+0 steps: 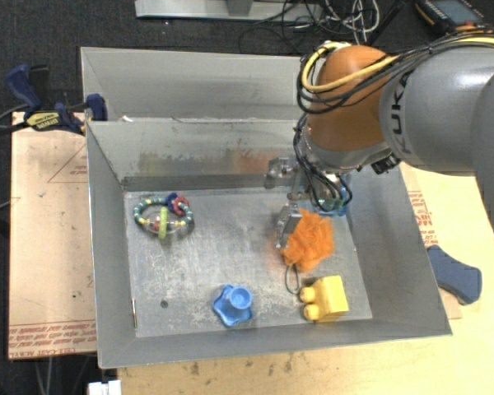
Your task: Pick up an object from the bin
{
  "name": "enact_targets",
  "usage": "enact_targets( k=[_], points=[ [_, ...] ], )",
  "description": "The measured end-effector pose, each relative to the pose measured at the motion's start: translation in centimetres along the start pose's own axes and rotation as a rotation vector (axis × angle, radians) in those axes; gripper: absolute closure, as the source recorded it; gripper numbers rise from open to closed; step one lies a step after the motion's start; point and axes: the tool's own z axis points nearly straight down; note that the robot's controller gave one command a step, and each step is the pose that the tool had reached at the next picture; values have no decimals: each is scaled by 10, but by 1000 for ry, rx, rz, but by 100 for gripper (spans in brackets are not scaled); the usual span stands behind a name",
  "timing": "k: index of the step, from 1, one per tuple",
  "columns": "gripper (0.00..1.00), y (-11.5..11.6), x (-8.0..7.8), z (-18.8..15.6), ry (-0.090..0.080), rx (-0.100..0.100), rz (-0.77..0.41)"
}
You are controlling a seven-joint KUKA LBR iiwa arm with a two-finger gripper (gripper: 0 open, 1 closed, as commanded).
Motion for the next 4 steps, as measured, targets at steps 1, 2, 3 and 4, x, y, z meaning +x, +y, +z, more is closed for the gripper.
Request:
enact_targets(
  k=[1, 2, 3, 4],
  points=[
    [0, 0, -2, -5, -8, 0, 0],
    [0, -45, 8, 61, -12, 0, -78],
    [0, -63, 23, 60, -1, -1, -136],
    [0, -105, 5, 49, -10, 2, -373]
  ],
)
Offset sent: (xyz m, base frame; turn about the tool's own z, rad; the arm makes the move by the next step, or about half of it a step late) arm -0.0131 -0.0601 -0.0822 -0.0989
